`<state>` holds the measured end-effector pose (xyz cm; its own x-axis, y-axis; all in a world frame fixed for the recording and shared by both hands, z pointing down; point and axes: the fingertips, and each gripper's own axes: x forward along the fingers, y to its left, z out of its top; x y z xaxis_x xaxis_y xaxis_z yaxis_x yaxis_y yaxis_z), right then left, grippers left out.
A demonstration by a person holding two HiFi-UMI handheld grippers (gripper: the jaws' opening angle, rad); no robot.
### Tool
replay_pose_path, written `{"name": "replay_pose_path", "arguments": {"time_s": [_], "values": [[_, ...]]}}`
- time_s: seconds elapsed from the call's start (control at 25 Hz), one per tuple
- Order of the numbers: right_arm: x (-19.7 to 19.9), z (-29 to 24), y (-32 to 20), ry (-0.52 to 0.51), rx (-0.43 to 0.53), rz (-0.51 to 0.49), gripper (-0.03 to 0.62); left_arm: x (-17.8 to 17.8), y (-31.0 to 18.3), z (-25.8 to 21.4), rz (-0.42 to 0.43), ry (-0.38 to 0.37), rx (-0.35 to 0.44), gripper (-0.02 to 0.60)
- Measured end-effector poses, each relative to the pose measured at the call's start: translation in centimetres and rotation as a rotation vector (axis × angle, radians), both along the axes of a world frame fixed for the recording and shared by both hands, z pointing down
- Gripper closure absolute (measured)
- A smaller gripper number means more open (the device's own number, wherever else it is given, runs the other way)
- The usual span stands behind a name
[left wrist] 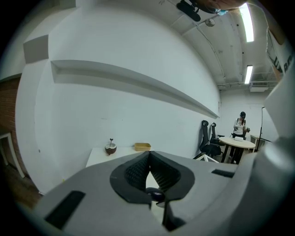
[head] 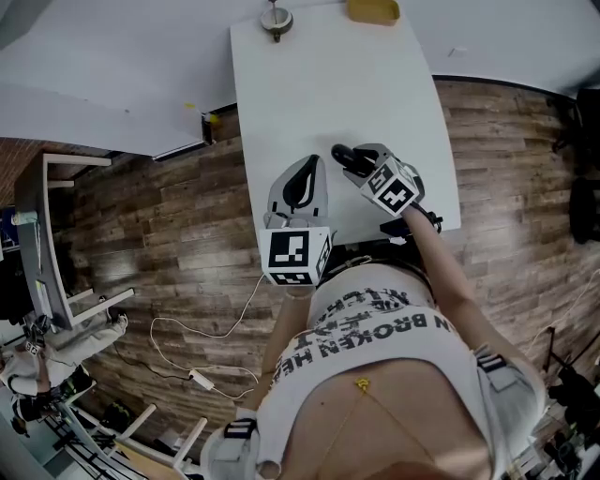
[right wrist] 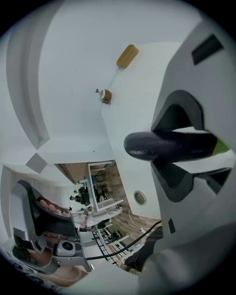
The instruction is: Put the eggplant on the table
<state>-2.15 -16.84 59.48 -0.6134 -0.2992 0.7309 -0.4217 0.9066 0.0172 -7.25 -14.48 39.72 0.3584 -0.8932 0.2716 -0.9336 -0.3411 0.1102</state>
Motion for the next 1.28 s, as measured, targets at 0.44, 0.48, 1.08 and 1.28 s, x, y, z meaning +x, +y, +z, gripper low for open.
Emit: {"name": "replay_pose_path", "arguments": {"time_s": [0.44, 0.48, 1.08, 1.28], "values": [[0.2, 3.7, 0.7, 0.055, -0.066, -0.018, 0.390, 0.1, 0.4, 0.6, -0.003, -0.003, -0.016, 0.575], [0.2, 3.8, 0.7, 0.056, -0.071, -0.019, 0.390, 0.2, 0.4, 0.6, -0.003, -0.003, -0.018, 0.575], [1.0, 7.2, 0.9, 0.098, -0.155, 0.007, 0.390, -0.2, 0.5, 1.1, -0.014, -0.003, -0.036, 0.575], [1.3, 8.0, 1.0, 0.110, -0.161, 0.010, 0.390, 0.0, 0.5, 1.2, -0.011, -0.005, -0.038, 0.575]]}}
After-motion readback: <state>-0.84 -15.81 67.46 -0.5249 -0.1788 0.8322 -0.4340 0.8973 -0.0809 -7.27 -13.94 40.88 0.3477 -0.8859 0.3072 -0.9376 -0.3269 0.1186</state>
